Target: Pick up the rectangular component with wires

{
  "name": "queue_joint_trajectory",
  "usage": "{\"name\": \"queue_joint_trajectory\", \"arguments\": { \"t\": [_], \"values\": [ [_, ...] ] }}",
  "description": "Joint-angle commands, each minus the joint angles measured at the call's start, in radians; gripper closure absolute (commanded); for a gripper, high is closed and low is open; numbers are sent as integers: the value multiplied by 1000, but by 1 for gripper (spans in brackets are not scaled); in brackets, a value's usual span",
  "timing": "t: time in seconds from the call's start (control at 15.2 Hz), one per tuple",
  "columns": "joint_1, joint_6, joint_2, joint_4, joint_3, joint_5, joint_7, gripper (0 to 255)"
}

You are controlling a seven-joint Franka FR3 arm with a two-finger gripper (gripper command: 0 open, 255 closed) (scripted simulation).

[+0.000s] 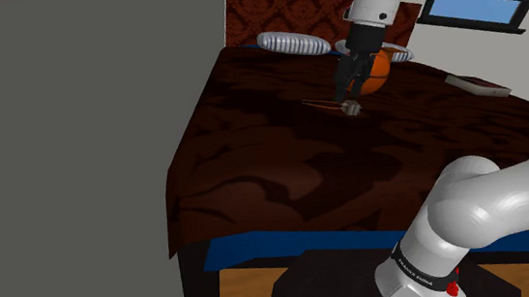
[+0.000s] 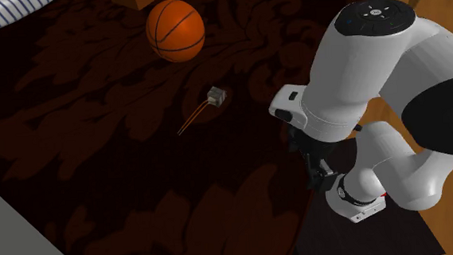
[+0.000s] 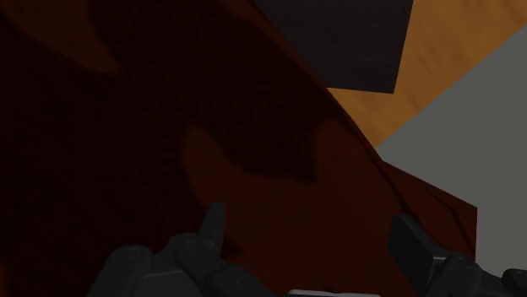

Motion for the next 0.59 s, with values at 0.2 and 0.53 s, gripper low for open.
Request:
{"name": "queue_joint_trajectory", "arguments": {
  "t": [0.2, 0.53],
  "values": [
    [-3, 36, 17, -19, -74, -57, -123, 0],
    [-3, 109, 81, -19, -198, -143, -326, 0]
  ]
}}
